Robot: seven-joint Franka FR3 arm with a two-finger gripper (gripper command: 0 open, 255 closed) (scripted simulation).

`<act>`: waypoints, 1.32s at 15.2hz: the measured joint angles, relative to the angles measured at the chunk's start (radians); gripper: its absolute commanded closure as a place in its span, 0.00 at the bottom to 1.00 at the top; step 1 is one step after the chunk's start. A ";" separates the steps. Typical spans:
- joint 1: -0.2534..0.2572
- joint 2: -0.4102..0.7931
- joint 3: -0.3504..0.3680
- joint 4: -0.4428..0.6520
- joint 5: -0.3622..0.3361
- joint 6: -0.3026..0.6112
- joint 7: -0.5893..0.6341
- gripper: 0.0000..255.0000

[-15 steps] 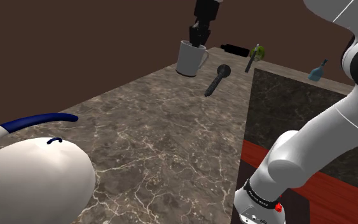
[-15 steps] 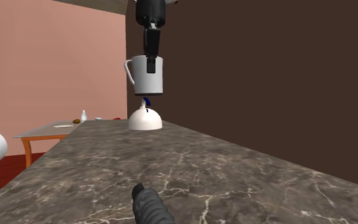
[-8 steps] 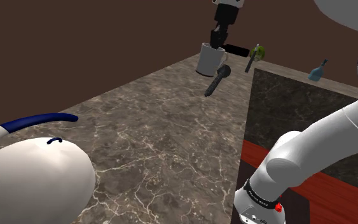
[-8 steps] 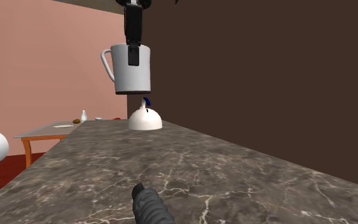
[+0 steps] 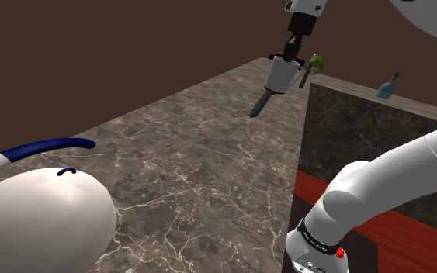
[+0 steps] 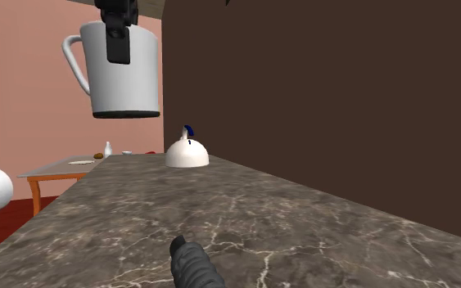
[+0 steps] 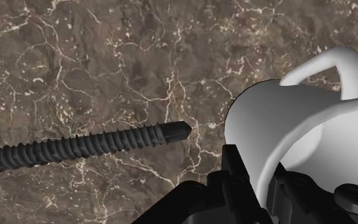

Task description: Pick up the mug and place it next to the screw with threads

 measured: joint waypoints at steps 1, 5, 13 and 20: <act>-0.006 -0.004 -0.015 -0.006 -0.008 0.002 -0.022 1.00; -0.029 0.002 -0.079 0.007 -0.036 -0.005 -0.109 1.00; -0.037 -0.045 -0.083 -0.134 -0.049 0.091 -0.113 1.00; -0.043 -0.075 -0.089 -0.257 -0.059 0.184 -0.115 1.00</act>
